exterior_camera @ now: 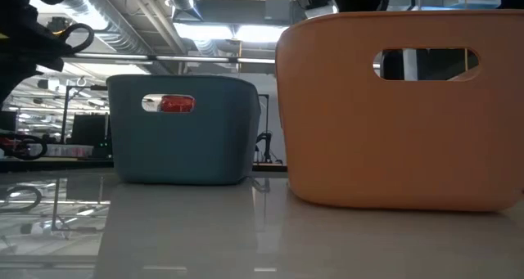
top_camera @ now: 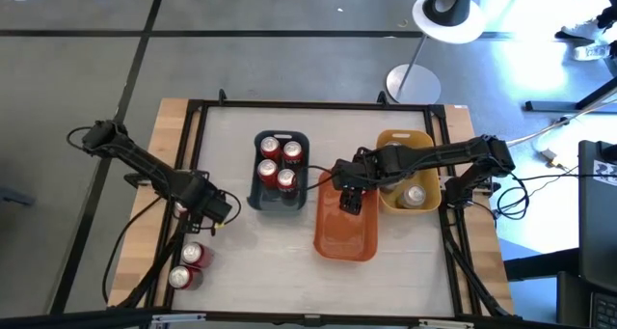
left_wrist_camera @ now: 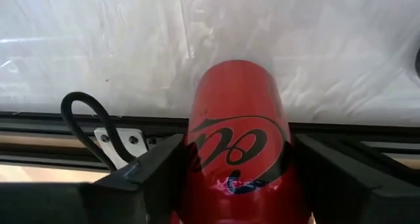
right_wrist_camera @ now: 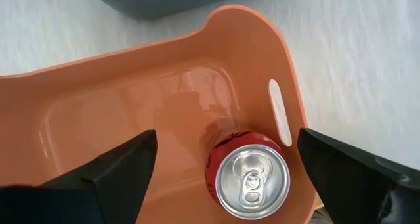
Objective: Sort soda cans
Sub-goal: Put the top red soda can into the orange bin
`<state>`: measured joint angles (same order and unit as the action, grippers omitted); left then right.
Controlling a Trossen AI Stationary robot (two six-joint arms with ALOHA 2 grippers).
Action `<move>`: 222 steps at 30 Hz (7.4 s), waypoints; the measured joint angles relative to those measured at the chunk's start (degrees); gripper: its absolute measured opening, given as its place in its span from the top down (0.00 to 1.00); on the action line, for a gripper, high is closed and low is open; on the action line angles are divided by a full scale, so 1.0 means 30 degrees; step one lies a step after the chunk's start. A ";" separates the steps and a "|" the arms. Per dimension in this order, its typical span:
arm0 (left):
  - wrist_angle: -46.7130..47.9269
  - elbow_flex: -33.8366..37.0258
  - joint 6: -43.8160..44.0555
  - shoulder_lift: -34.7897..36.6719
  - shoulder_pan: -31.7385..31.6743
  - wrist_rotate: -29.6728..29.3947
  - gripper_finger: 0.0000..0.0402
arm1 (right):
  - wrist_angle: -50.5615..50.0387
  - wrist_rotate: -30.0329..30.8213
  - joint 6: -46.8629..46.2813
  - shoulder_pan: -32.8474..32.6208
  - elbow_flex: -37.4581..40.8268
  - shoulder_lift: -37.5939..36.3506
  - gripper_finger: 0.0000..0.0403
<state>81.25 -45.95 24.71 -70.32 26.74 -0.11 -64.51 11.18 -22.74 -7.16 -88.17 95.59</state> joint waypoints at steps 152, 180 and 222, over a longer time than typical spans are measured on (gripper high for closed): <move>-1.1245 -1.7767 -0.6574 -1.0008 -0.4709 -0.3936 0.26 | 0.7415 0.7684 -0.0878 -0.7614 0.4736 -0.3412 0.99; -1.3587 -1.7150 -0.5882 -1.4314 -0.7995 -0.3804 0.26 | 0.3574 0.7270 -0.7908 -0.9266 0.8055 -0.5582 0.99; -0.3124 -1.7456 0.1115 -0.5892 -0.0271 -0.3865 0.15 | 0.4638 0.7635 -0.7978 -0.9238 0.8048 -0.5523 0.99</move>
<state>71.88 -98.32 28.05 -88.00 25.93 -11.71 -50.60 34.09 -46.68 -34.87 -64.03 79.02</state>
